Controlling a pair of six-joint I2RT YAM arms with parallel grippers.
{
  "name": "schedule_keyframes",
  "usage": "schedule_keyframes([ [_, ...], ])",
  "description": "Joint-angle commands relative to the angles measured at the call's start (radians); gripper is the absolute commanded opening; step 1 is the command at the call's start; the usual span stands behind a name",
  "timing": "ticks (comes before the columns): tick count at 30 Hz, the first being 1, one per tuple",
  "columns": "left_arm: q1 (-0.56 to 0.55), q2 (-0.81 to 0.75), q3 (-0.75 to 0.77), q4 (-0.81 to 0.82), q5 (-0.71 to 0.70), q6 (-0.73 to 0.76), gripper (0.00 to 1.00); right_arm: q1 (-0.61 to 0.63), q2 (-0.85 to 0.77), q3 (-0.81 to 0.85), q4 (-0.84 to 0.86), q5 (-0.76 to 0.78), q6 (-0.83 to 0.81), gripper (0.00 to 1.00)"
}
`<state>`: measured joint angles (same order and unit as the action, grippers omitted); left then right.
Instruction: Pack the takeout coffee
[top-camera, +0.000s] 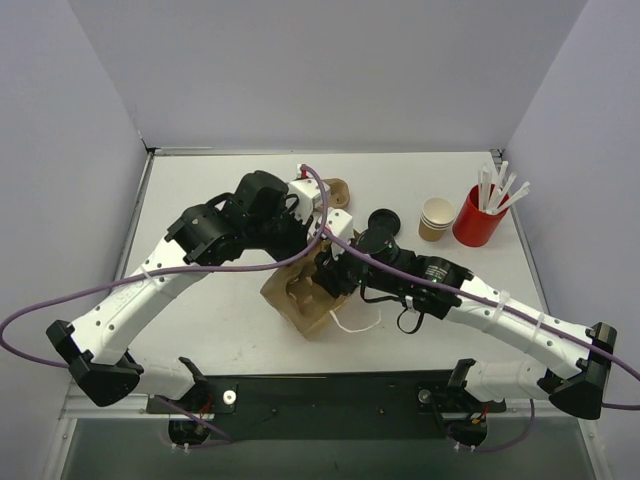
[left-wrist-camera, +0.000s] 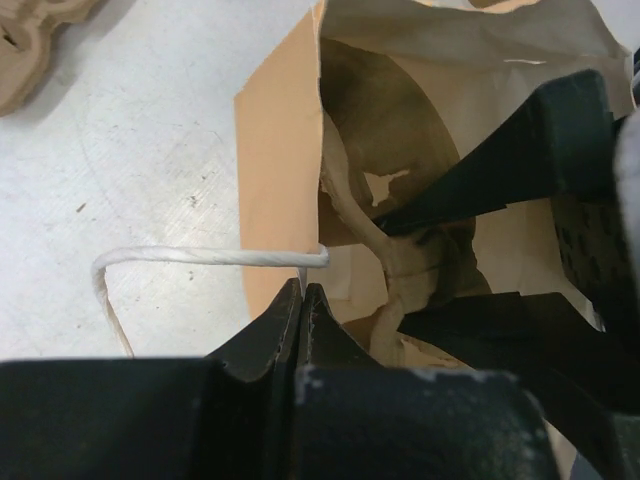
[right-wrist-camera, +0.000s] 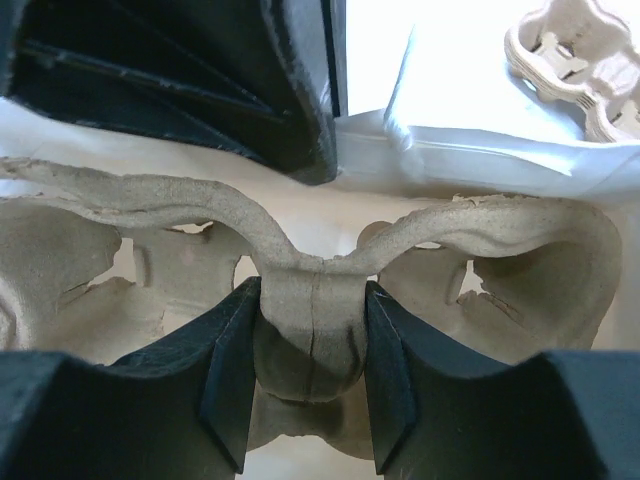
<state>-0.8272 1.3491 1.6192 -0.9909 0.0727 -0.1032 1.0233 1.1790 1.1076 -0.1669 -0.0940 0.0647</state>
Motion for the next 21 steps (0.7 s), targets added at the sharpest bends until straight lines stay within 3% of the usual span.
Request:
schedule_keyframes([
  [1, -0.015, 0.018, 0.045, 0.024, 0.067, -0.026, 0.00, 0.004, -0.001, 0.052, -0.060, 0.083, -0.051, 0.33],
  [6, -0.015, 0.028, 0.050, 0.038, 0.072, -0.049, 0.00, 0.006, 0.025, 0.055, -0.102, 0.091, -0.080, 0.32],
  [21, -0.015, 0.117, 0.013, 0.143, 0.061, -0.322, 0.00, 0.006, 0.088, -0.014, -0.160, 0.123, -0.065, 0.31],
])
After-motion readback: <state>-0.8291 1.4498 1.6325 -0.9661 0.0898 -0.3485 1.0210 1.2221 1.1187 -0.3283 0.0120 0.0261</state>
